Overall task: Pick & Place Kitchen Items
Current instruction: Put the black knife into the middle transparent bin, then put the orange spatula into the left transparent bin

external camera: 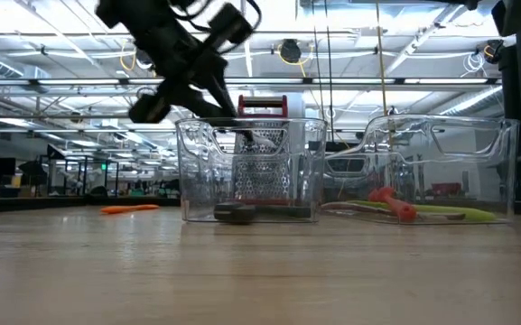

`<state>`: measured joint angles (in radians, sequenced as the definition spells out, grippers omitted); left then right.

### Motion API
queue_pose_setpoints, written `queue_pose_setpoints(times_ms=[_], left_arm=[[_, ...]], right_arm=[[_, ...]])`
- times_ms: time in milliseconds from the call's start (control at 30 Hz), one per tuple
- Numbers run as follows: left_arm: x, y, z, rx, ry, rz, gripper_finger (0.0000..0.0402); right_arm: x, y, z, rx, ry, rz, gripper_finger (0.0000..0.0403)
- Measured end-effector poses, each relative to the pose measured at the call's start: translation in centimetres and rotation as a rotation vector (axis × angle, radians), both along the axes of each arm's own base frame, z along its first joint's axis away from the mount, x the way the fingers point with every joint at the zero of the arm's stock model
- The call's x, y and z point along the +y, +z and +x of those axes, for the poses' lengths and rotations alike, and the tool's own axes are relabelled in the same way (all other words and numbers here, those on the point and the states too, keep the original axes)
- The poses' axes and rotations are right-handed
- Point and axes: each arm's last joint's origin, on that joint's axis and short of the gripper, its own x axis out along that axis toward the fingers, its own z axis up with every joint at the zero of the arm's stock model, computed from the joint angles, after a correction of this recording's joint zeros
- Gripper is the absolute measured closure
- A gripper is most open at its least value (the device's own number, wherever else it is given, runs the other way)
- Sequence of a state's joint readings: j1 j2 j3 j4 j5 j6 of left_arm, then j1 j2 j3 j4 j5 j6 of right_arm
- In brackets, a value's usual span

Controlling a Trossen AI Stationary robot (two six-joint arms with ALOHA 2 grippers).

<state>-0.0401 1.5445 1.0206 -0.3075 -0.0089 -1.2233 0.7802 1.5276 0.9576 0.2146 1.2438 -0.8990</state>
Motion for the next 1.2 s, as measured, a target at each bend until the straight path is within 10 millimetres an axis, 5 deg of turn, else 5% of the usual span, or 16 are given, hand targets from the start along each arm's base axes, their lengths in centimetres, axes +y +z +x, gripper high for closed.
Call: queue_pose_setpoints(times_ms=[300, 600, 967, 1200], left_arm=[[2.9, 0.1, 2.7, 0.201, -0.037, -0.011, 0.0348], [3.7, -1.9, 3.7, 0.285, -0.038, -0.051, 0.0345], [3.9, -3.1, 5.1, 0.23, -0.093, 0.002, 0.028], [3.9, -1.8, 4.8, 0.168, -0.184, -0.07, 0.0231]], right_arm=[[0.8, 0.1, -0.7, -0.024, 0.02, 0.025, 0.0188], [1.0, 0.2, -0.8, -0.028, 0.025, 0.029, 0.0188], [1.0, 0.4, -0.7, -0.044, 0.028, 0.037, 0.0188], [1.1, 0.5, -0.7, -0.048, 0.028, 0.041, 0.0188]])
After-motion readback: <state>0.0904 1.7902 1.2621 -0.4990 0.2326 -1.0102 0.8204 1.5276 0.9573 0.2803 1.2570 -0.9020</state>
